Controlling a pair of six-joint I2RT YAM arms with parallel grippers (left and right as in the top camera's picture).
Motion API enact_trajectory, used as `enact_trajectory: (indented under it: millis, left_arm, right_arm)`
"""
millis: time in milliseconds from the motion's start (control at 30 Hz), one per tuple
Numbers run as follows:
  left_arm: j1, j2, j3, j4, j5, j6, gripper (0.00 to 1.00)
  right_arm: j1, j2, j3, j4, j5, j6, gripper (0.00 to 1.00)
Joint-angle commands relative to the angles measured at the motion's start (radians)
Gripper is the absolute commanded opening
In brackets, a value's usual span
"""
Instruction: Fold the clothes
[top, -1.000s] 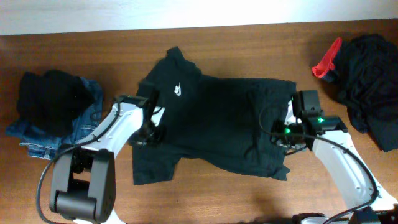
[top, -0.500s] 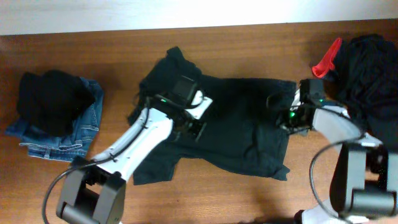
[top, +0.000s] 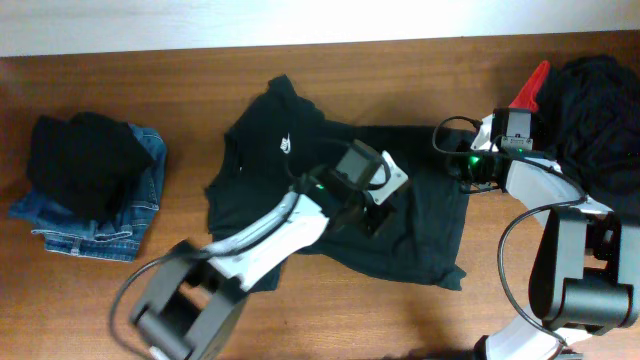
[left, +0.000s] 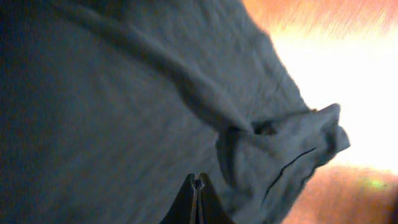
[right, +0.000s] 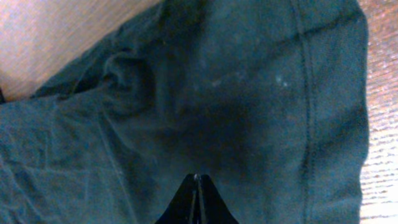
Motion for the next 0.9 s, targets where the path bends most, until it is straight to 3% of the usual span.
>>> enact_trajectory:
  millis: [0,433,867]
  left_arm:
    - [-0.001,0.092,0.004,0.026,0.087,-0.007,0.00]
    - [-0.001,0.115,0.005,0.034,0.082,-0.160,0.00]
    - [0.029,0.165,0.005,0.035,0.068,-0.259,0.00]
  right_arm:
    - [0.004,0.013,0.018,0.016,-0.026,0.016,0.04]
    - [0.067,0.031,0.018,0.099,-0.023,0.049,0.04]
    - [0.097,0.186,0.018,0.187,0.010,0.140,0.04]
